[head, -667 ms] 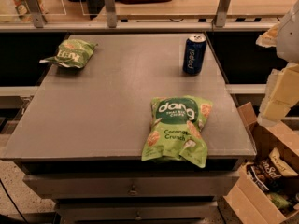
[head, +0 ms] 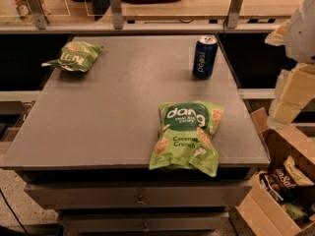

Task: Pick green jalapeno chip bag

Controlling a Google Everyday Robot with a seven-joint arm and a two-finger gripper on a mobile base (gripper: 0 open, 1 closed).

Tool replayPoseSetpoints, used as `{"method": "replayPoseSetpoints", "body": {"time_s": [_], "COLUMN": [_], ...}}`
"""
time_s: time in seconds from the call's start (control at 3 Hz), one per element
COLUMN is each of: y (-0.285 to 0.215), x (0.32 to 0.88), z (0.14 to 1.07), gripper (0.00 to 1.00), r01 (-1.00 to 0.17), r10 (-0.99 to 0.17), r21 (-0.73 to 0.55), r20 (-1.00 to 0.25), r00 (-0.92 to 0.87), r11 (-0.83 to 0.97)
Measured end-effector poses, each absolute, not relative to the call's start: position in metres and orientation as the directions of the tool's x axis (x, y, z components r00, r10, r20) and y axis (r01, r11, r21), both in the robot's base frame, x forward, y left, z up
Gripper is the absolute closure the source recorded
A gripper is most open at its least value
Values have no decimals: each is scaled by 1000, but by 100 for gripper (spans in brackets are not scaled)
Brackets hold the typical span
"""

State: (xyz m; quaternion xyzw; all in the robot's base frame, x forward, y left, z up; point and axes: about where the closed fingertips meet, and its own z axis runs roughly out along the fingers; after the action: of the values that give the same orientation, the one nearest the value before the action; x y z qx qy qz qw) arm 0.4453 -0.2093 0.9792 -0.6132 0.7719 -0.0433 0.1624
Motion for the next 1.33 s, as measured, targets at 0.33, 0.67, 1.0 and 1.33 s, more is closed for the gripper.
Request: {"method": "replayPoseSetpoints", "body": {"time_s": [0.33,0.67,1.0,1.33], "y": [-182,-139,-95,-45], "x": [473,513,552,590], "z": [980,979,976,970], "gripper": [0,0,0,0], "r01": [-943,-939,-916,-874], "r10": [-980,-990,-985,-964], "r21": [-296,-342,-392,-452], "r20": [-169,-138,-112,-97], "r00": [-103,17,134,248], "r11": [151,32,-80,-180]}}
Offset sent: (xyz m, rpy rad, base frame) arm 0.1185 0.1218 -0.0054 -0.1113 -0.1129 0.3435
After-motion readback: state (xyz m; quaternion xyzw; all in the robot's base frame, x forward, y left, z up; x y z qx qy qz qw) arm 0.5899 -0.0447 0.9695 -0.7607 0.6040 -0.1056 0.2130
